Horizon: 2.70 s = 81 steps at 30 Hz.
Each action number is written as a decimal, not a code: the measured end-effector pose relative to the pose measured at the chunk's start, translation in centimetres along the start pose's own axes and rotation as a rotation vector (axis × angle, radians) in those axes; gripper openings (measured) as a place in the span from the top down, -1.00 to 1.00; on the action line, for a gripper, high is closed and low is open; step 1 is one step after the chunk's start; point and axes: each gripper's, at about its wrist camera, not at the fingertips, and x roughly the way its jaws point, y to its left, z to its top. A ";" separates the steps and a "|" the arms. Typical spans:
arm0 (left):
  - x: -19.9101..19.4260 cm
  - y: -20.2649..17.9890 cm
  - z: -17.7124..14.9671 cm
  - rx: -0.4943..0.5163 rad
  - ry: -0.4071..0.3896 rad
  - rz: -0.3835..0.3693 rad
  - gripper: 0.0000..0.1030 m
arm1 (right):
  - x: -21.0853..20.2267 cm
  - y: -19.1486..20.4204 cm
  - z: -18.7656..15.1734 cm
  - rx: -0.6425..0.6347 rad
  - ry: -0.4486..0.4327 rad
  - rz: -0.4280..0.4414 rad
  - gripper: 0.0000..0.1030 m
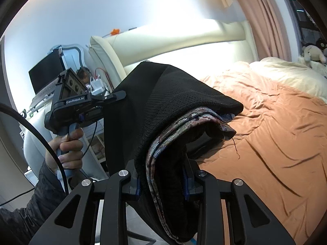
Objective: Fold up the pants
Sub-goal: 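Carry the folded black shorts with both tools toward the bed's headboard end, then lower the folded shorts onto the duvet beside the headboard with both tools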
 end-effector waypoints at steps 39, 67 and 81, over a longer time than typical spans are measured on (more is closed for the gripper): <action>4.9 19.4 11.9 -0.059 -0.015 0.361 0.84 | 27.9 -2.9 7.0 0.137 0.165 0.165 0.49; 14.4 26.3 11.1 -0.085 0.165 0.689 0.33 | 32.3 -13.6 3.0 0.491 0.294 0.232 0.08; 9.5 27.7 6.0 -0.133 0.205 0.741 0.22 | 27.9 -18.4 8.5 0.377 0.171 -0.136 0.27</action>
